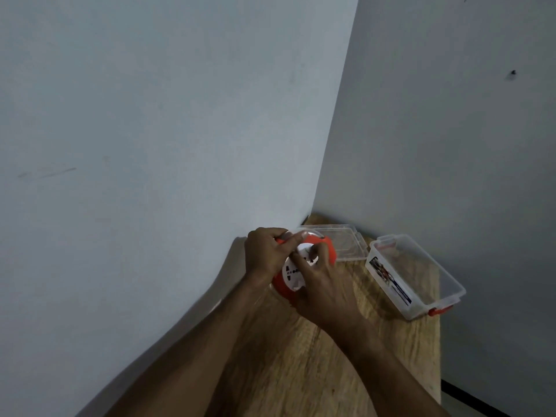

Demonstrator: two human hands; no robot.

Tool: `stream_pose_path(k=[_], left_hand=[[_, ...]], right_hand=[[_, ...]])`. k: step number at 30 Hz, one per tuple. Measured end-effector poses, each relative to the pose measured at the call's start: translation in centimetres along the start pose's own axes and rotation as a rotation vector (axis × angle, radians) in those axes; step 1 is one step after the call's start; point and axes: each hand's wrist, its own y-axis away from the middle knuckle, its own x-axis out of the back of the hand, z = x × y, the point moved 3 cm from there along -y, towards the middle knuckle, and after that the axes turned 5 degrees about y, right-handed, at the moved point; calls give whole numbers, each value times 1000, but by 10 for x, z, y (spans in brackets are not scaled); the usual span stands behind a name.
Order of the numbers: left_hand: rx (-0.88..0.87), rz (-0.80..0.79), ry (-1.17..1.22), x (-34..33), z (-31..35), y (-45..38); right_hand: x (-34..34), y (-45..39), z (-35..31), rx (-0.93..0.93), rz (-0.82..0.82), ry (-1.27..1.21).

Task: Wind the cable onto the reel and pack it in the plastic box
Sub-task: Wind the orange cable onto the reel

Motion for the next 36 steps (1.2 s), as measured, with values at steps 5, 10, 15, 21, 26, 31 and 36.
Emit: stream_pose_path(k=[5,10,15,21,26,31,36], left_hand=[[-33,-1,-22,-4,4,4],[-66,22,-43,-6,6,3],[-78,45,-40,-4,5,3],[-66,78,-23,-5,4,5],[-30,134,5,-6,4,5],[-29,180,38,-6,9,7],[-58,218,20,-4,10,9]], right_hand=[[-3,-3,3,-60,65,-47],[-7,-5,2,-89,124,-67],[-11,-7,6,-161,161,-94],[-10,-8,6,-268,177,-232],[-3,-10,2,-407,259,-402],[0,-13,0,-633,344,-612],[-7,-15,-1,-751,337,-728]])
